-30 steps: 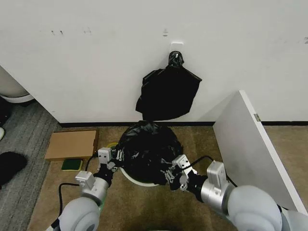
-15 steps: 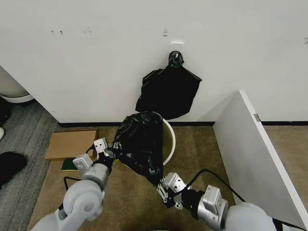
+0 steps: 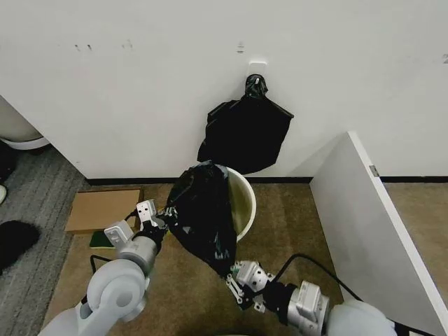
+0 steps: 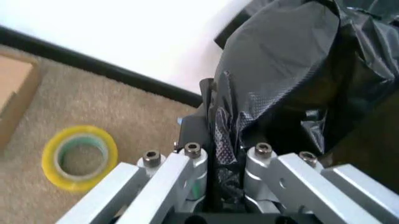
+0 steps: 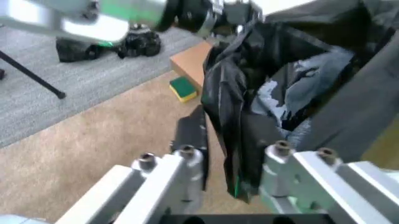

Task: Place the garbage bag over the trash bin.

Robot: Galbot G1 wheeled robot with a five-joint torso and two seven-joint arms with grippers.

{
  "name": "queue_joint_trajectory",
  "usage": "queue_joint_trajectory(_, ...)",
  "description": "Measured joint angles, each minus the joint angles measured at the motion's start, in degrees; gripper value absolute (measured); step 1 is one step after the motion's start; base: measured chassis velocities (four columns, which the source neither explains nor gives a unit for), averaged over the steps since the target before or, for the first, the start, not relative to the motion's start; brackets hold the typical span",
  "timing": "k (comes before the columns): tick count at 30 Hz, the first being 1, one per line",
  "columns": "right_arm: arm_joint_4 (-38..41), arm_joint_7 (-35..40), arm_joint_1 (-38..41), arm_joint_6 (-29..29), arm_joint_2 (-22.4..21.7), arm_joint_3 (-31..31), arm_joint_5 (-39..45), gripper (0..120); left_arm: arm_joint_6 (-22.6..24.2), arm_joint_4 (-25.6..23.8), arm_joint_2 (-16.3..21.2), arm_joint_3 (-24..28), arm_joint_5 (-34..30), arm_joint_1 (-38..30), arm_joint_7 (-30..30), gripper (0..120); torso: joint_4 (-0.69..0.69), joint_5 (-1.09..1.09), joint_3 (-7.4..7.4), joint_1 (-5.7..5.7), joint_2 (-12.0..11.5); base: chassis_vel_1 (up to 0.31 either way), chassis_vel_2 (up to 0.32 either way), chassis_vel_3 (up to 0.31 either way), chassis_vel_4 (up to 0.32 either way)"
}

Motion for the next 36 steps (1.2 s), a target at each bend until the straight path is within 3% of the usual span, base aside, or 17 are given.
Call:
queue_joint_trajectory(4,1.97,-0.01,0.00,1.83,-1.72,1.88,3.28,36,-0.25,1.16,0.17,-0.02,2.65,-0.49,0.01,4,0.01,0.00,0.00,0.00,0.00,0.000,0.000,0.000,0.000)
queue_joint_trajectory(12,2.32,5.40,3.69,0.09,-1.64,6.64,20.23,66,-2.19,1.48,0.67,0.49,10.05,0.91,3.09,4,0.02,0.00,0.00,0.00,0.00,0.000,0.000,0.000,0.000)
queue_joint_trajectory(21,2.43,5.59,5.45,-3.66,0.19,3.83,14.29,98,-3.35,0.16,0.87,1.90,16.44,2.64,6.00,4,0.02,0.00,0.00,0.00,0.00,0.000,0.000,0.000,0.000)
queue_joint_trajectory(36,2.39,14.66,4.42,-10.83,2.46,3.20,32.86,88,-4.05,-0.12,0.50,2.32,18.09,2.38,6.38,4,0.01,0.00,-0.01,0.00,0.00,0.000,0.000,0.000,0.000)
